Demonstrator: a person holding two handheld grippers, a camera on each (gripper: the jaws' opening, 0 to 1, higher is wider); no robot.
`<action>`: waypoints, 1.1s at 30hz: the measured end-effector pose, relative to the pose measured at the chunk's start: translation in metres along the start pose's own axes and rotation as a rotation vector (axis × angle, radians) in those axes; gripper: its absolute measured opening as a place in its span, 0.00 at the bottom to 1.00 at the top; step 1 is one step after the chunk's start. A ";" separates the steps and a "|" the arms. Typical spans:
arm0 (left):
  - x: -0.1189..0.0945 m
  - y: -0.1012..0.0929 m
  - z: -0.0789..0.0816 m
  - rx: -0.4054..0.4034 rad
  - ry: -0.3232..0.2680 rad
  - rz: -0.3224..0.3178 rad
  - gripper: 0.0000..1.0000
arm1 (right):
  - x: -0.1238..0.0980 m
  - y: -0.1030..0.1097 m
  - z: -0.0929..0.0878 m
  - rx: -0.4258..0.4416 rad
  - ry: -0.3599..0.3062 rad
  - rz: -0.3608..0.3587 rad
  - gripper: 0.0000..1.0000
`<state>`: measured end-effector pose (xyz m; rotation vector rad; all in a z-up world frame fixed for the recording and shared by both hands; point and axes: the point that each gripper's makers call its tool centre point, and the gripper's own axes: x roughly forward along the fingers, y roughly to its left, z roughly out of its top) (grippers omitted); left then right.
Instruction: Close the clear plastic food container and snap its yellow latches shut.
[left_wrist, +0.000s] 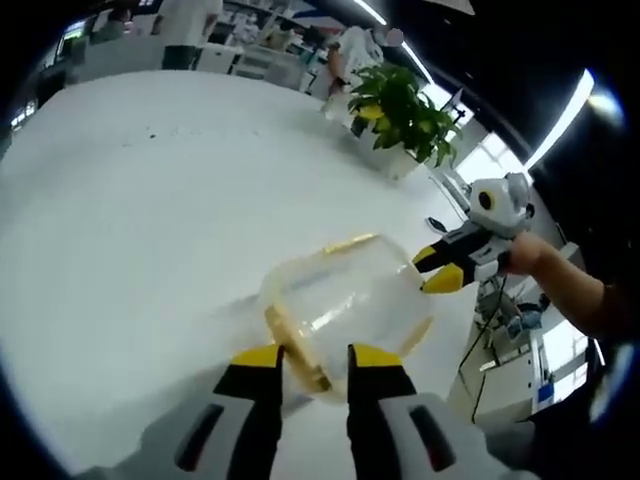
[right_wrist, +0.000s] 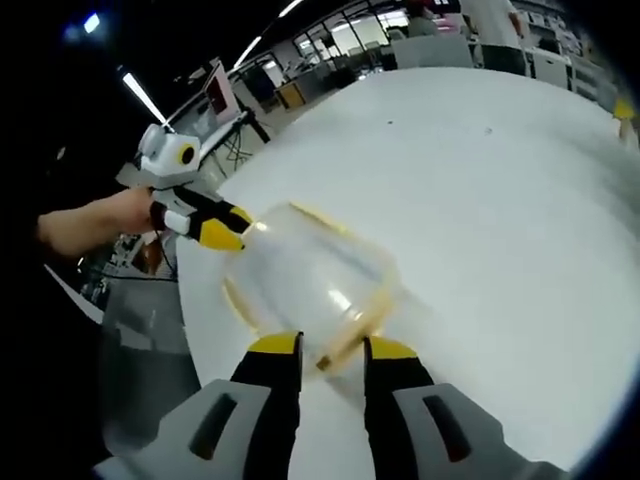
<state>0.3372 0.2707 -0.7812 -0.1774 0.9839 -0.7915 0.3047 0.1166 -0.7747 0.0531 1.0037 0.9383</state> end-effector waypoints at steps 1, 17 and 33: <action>0.000 0.000 0.000 0.005 0.000 0.000 0.18 | 0.000 0.001 0.001 -0.003 0.005 -0.008 0.21; -0.003 -0.004 0.007 0.208 -0.038 0.094 0.19 | 0.001 0.000 0.011 -0.184 0.080 -0.129 0.23; -0.001 -0.037 0.035 0.579 -0.089 0.084 0.19 | 0.001 0.000 0.039 -0.394 0.016 -0.168 0.24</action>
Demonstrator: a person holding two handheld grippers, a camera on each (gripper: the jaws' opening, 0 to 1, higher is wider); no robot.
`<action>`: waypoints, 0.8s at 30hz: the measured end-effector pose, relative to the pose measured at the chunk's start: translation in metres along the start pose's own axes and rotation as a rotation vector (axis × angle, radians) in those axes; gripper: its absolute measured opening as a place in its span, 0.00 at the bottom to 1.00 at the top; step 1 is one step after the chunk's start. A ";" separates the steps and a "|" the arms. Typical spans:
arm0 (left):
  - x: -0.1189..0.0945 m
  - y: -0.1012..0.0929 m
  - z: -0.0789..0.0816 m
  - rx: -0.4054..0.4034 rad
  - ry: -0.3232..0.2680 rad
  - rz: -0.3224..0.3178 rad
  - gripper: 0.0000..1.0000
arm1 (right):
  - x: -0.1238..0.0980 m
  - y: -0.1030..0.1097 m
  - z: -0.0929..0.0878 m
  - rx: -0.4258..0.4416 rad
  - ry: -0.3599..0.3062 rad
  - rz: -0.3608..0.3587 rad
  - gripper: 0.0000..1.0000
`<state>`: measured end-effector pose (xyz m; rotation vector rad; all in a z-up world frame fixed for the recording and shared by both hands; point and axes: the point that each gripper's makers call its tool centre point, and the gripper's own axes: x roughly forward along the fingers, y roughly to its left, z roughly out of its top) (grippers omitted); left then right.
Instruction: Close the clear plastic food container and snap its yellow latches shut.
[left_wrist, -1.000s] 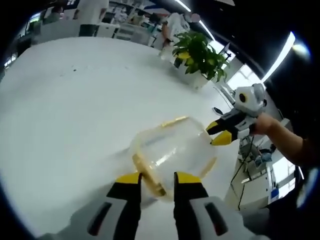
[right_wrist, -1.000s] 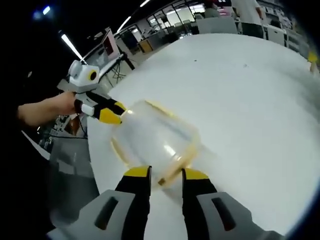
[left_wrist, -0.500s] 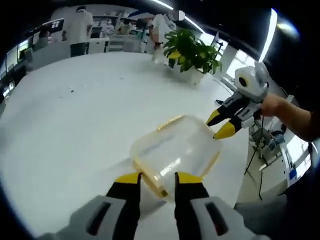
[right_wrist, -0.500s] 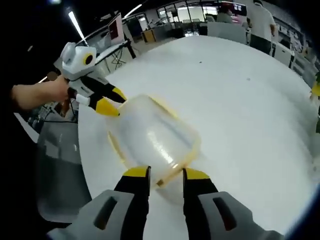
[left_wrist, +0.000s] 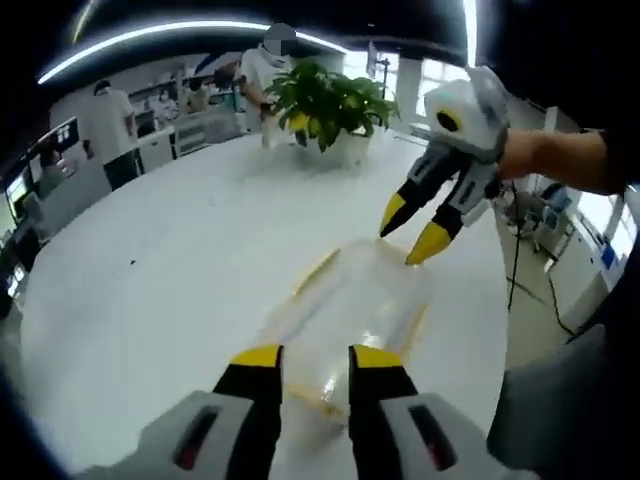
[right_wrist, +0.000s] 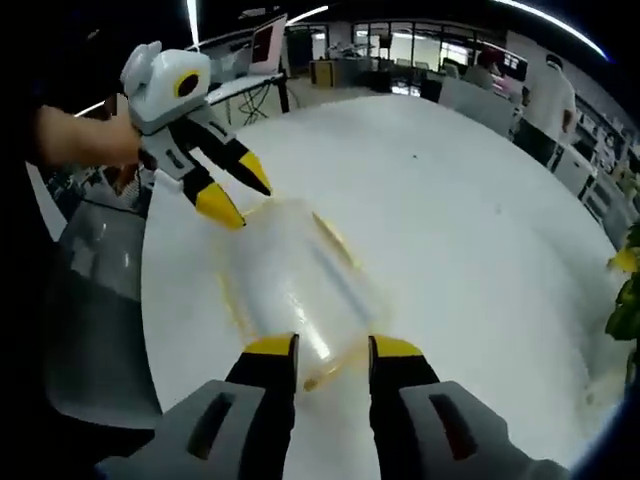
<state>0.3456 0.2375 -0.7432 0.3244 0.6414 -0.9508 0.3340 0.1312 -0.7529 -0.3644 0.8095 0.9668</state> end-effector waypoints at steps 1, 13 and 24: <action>0.002 -0.003 0.003 0.020 -0.004 -0.009 0.20 | 0.000 0.000 0.004 -0.007 -0.012 0.002 0.24; 0.025 -0.027 0.004 0.155 0.050 -0.098 0.24 | 0.029 0.019 0.024 -0.135 -0.018 0.110 0.28; 0.026 -0.036 0.003 0.180 0.055 -0.123 0.28 | 0.037 0.017 0.035 -0.178 -0.018 0.122 0.28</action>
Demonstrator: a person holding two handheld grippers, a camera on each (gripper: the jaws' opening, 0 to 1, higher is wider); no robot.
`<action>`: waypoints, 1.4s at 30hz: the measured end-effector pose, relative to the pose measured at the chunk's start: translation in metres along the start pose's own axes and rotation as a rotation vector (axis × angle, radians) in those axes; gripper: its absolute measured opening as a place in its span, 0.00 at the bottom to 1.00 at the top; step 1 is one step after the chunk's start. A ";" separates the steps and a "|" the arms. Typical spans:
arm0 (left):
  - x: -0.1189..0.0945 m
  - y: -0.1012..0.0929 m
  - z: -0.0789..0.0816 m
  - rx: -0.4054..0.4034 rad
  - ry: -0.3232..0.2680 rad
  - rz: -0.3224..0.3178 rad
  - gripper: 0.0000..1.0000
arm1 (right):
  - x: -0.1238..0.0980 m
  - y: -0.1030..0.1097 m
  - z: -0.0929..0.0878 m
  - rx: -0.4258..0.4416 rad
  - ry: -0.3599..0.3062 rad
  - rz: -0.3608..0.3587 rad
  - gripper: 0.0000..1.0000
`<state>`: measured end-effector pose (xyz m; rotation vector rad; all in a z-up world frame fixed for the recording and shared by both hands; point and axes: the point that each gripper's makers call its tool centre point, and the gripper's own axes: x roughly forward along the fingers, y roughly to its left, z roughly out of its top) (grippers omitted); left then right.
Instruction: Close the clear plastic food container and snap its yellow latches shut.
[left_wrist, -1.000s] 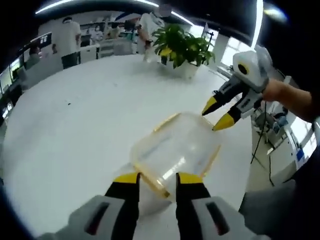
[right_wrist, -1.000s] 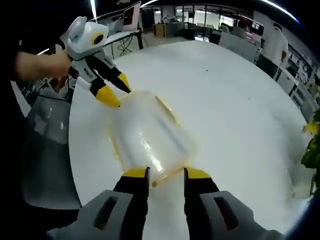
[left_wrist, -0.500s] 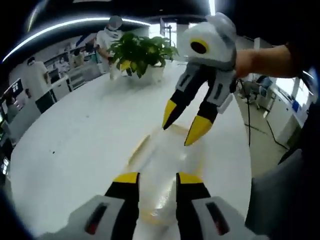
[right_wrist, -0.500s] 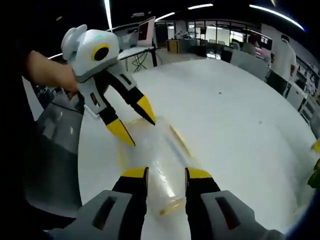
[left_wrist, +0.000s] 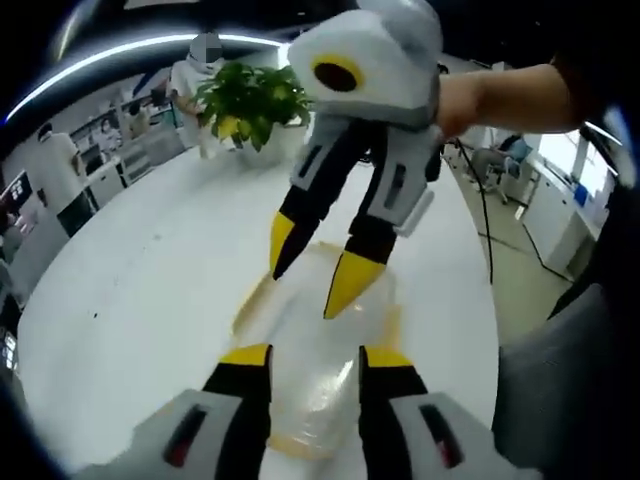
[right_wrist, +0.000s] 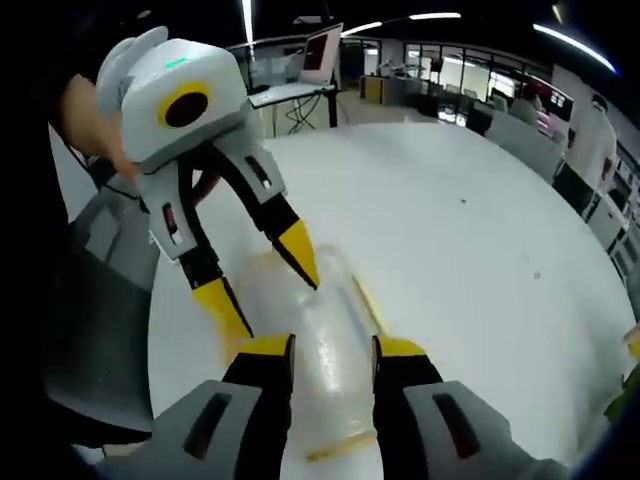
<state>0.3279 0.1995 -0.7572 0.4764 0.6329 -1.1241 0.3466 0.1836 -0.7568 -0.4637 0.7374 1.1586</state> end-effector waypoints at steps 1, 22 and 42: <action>0.000 -0.001 0.000 0.005 0.000 -0.001 0.29 | 0.000 0.000 0.001 -0.001 -0.001 0.002 0.28; 0.011 -0.023 -0.002 0.179 0.045 0.007 0.40 | 0.005 -0.007 0.002 -0.057 0.058 0.033 0.27; 0.019 -0.021 -0.008 0.355 0.111 0.049 0.42 | 0.019 -0.011 0.001 -0.209 0.277 0.200 0.29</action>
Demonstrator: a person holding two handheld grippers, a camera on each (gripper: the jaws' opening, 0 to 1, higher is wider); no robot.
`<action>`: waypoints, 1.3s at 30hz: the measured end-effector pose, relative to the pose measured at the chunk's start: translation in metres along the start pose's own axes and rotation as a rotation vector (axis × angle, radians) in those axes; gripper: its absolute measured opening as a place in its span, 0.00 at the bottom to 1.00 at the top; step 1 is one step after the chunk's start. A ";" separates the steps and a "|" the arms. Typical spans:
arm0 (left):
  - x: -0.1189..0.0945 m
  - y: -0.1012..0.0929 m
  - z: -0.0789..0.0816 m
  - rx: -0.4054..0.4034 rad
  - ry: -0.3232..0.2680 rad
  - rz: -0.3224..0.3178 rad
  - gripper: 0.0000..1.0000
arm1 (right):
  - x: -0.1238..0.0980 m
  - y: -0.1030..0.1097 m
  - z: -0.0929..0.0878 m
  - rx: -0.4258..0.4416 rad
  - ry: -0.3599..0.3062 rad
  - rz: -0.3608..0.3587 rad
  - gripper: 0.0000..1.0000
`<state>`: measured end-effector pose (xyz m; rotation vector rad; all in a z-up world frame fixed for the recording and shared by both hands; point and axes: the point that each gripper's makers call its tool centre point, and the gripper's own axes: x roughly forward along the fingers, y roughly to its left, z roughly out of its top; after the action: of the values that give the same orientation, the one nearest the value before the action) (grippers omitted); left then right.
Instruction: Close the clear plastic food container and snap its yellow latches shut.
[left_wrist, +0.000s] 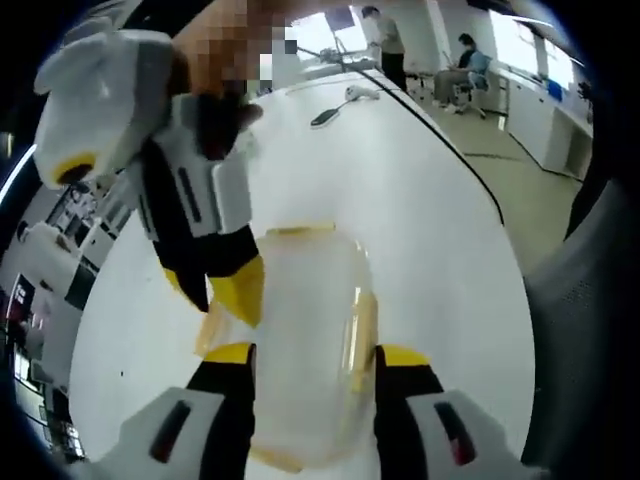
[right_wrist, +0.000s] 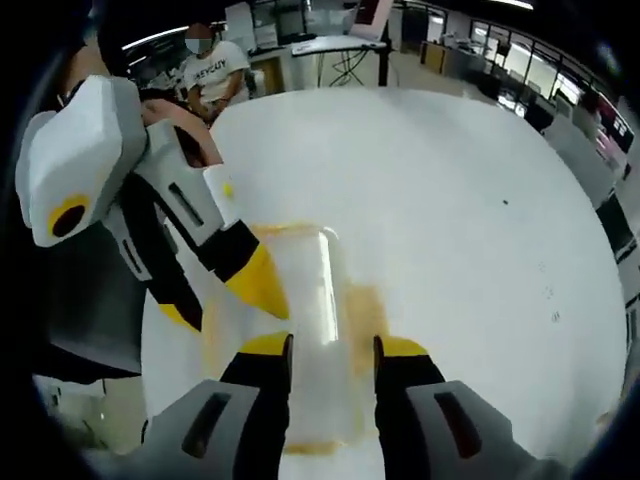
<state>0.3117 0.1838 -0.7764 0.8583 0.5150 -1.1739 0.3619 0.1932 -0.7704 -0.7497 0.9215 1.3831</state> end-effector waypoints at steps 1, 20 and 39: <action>0.000 0.000 0.000 0.006 0.001 0.003 0.42 | 0.001 -0.003 0.004 0.015 -0.003 0.012 0.29; 0.003 0.001 -0.001 -0.005 -0.021 0.009 0.41 | 0.012 -0.006 -0.003 -0.028 0.309 0.153 0.28; 0.004 0.003 -0.001 0.004 -0.032 0.009 0.37 | 0.013 -0.002 -0.010 -0.032 0.421 0.248 0.27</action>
<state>0.3162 0.1825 -0.7793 0.8432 0.4828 -1.1789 0.3622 0.1904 -0.7872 -0.9994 1.3602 1.4843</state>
